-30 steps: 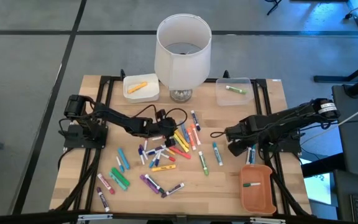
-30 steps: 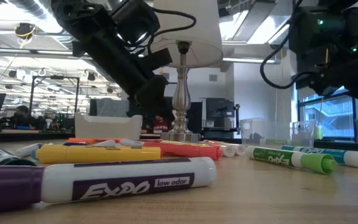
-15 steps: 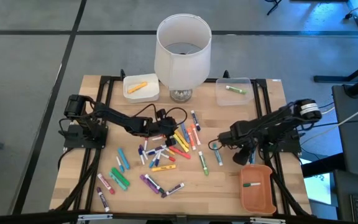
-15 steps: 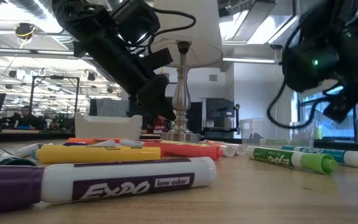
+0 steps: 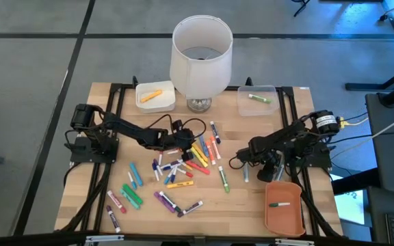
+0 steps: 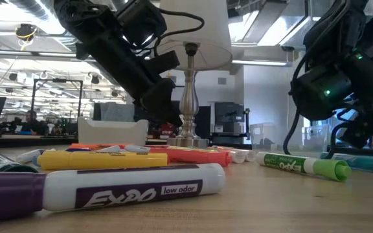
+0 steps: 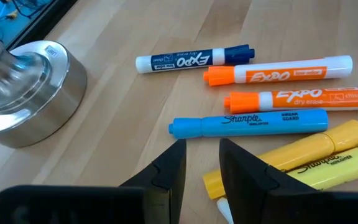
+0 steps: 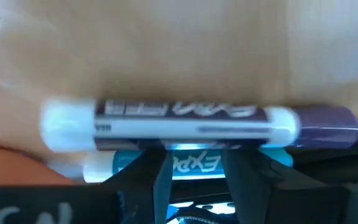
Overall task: Pick & Place Markers
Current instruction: Put the thick purple dry erase marker into the transparent bin
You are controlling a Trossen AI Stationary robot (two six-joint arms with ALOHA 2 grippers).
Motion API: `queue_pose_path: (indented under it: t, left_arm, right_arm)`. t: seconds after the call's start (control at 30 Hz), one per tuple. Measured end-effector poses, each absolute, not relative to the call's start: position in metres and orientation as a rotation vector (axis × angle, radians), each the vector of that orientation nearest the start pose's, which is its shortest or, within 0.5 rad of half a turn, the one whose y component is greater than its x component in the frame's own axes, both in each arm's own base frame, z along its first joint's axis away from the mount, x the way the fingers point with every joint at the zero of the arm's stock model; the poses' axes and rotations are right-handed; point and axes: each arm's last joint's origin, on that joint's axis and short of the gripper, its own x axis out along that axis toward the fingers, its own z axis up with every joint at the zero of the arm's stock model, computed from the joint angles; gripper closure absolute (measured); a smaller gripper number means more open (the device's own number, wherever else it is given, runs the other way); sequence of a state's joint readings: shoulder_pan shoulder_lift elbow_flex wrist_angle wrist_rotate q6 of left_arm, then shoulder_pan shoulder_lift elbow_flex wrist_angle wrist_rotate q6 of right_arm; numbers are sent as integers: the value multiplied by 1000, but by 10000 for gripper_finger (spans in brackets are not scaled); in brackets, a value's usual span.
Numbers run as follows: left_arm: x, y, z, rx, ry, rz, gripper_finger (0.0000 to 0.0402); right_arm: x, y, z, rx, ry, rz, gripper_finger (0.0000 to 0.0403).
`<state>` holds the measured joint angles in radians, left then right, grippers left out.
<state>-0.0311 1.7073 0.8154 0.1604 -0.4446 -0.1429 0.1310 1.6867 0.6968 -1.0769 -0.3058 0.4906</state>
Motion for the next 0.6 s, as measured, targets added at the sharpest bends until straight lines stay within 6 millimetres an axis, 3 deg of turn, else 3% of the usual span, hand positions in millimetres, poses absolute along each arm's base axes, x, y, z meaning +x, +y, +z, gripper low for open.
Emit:
queue_pose_path:
  t: [0.37,0.6]
  left_arm:
    - [327,3,149,51,685,451,307]
    - [327,3,149,56,687,449,309]
  right_arm:
    - [212,34,130,333,2023,-206,267]
    - [226,28,164,-26,2048,-212,267]
